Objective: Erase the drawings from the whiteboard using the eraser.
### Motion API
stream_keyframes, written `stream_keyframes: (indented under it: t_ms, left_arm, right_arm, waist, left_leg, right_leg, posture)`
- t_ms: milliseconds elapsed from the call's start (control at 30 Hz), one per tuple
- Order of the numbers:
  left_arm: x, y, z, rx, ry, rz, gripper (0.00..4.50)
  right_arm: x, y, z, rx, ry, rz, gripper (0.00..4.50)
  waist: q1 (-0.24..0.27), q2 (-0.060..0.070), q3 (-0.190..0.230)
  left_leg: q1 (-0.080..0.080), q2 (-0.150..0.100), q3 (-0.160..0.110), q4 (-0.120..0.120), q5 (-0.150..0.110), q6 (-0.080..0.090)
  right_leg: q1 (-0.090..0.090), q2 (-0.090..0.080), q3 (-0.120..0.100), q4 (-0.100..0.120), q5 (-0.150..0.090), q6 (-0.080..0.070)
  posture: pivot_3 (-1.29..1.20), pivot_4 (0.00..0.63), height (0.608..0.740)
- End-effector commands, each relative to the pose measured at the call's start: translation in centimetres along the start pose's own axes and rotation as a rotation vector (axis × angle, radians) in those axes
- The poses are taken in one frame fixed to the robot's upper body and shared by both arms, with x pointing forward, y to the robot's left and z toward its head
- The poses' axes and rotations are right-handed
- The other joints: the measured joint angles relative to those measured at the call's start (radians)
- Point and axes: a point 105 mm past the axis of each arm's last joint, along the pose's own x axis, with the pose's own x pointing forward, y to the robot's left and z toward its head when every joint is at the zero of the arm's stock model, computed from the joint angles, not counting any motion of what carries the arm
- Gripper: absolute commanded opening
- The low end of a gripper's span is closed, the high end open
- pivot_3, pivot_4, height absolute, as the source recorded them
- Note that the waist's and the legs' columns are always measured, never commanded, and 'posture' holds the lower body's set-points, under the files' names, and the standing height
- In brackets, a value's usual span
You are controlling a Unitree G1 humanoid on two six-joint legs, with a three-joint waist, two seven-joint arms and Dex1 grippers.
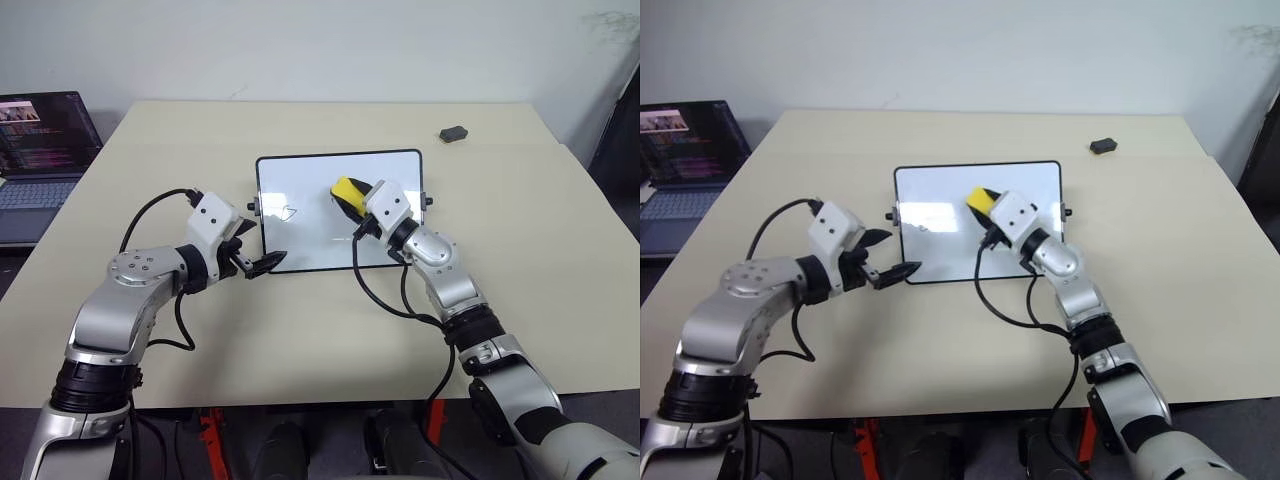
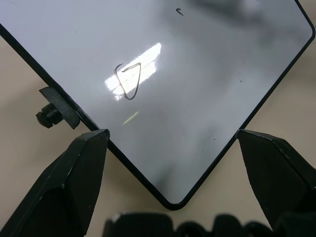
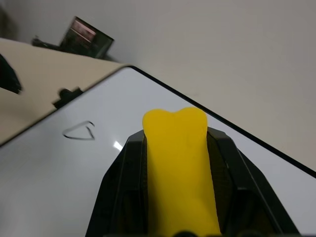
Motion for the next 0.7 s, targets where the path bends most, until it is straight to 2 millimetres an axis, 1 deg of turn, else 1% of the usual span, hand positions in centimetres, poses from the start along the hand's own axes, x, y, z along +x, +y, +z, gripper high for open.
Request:
stream_keyframes:
  t_ms: [33,200,300,467,633,700]
  left_arm:
    - [-0.4,0.2,1.1,0.029,-0.039,0.014,4.50]
    - [-0.3,0.2,1.2,0.030,-0.040,0.009,4.50]
    - [-0.2,0.0,1.2,0.028,-0.040,0.003,4.50]
    - [-0.2,-0.1,1.2,0.026,-0.041,0.001,4.50]
    - [-0.1,-0.2,1.2,0.025,-0.044,-0.003,4.50]
    - [0.0,-0.2,1.2,0.025,-0.044,-0.004,4.50]
  right_arm:
    - [1.4,-1.4,0.5,-0.032,0.029,-0.067,1.23]
    - [2.6,-1.6,-1.0,-0.046,0.125,-0.107,1.23]
    - [2.8,-0.5,-1.8,-0.051,0.164,-0.070,1.23]
    - [2.1,1.4,-3.1,-0.067,0.209,0.032,1.23]
    - [1.2,2.6,-4.4,-0.071,0.260,0.107,1.23]
    - [1.0,3.0,-4.5,-0.079,0.265,0.133,1.23]
  waist:
    - [-0.003,0.000,0.000]
    - [-0.002,0.000,0.000]
    - [-0.003,0.000,0.000]
    - [-0.003,0.000,0.000]
    - [-0.003,0.000,0.000]
    - [-0.003,0.000,0.000]
  left_leg:
    - [0.000,0.000,0.000,0.000,0.000,0.000]
    - [0.000,0.000,0.000,0.000,0.000,0.000]
    - [0.000,0.000,0.001,0.000,0.000,0.000]
    - [0.002,0.000,0.001,0.000,0.000,0.000]
    - [0.003,0.000,0.000,0.000,0.000,0.000]
    - [0.004,0.000,0.000,0.001,0.000,0.000]
  right_leg:
    - [0.000,0.000,0.000,0.000,0.000,0.000]
    - [0.000,0.001,0.000,0.000,0.000,0.000]
    - [0.000,0.000,0.001,0.000,0.000,0.000]
    - [0.001,0.000,0.001,0.001,0.000,0.000]
    - [0.002,0.001,0.000,0.001,0.000,0.000]
    - [0.003,0.001,0.000,0.001,0.000,0.000]
  posture:
    - [0.00,0.150,0.740]
    - [0.00,0.150,0.740]
    - [0.00,0.150,0.740]
    - [0.00,0.150,0.740]
    - [0.00,0.150,0.740]
    - [0.00,0.150,0.740]
